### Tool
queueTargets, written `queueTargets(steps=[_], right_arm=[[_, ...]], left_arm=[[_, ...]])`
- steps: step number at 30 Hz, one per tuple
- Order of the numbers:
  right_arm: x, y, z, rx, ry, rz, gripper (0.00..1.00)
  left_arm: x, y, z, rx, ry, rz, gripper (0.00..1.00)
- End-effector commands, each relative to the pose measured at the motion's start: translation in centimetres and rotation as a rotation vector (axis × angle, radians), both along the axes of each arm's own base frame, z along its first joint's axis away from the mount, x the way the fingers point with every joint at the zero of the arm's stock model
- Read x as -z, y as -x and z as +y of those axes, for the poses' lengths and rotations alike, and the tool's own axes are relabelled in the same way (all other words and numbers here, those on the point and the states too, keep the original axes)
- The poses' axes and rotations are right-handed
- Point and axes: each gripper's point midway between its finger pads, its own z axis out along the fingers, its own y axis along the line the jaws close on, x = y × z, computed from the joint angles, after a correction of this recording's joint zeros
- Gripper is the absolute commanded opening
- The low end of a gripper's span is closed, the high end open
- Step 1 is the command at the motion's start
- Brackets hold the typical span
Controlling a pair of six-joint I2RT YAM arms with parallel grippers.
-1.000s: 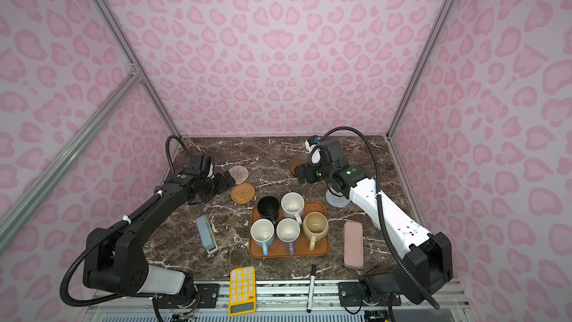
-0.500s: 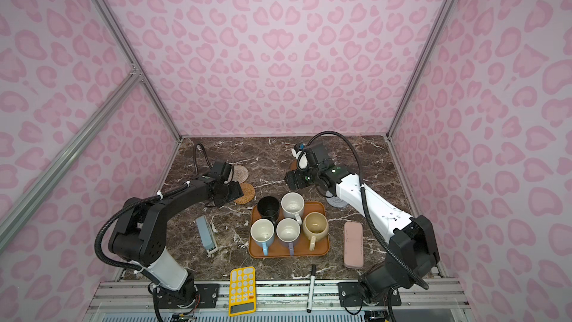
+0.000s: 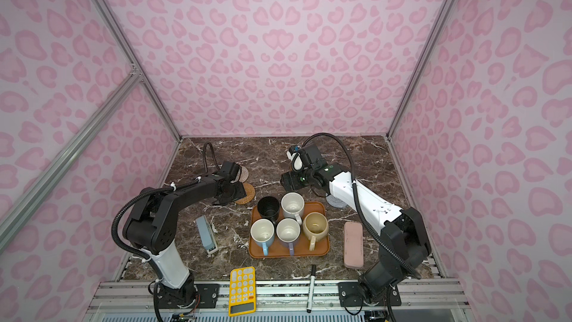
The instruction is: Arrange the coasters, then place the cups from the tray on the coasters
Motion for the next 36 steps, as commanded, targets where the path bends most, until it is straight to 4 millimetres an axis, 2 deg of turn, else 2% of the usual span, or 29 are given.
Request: queueTargets(steps=[1,8,16,21,27,36], right_arm=[[0.4,0.3,0.5,-0.019,0.004,0.021,0.92],[0.8,0.4,0.8,-0.028,0.016,0.036,0.91],[1.1,0.5,0.4,-0.017,0.036,0.041,0.91],[1.3,0.3,0.0,0.008,0.05,0.04,0.91],[1.5,-0.2,-0.6,0.042,0.057,0.043,0.91],[1.6,-0.7,-1.3,0.077,0.043,0.05,0.91]], left_arm=[[0.6,0.1,0.0,0.001,-0.009,0.024,0.63],[0.9,0.6,-1.7,0.068,-0.093,0.091,0.59],[1.4,-0.1,-3.7,0.116,-0.159,0.134,0.58],[0.8,-2.2,-5.6,0.132,-0.13,0.114,0.54],[1.1,-4.0,-6.6,0.137,-0.122,0.119,0.53],[2.0,-6.0,-6.0,0.142,-0.228,0.134,0.49]])
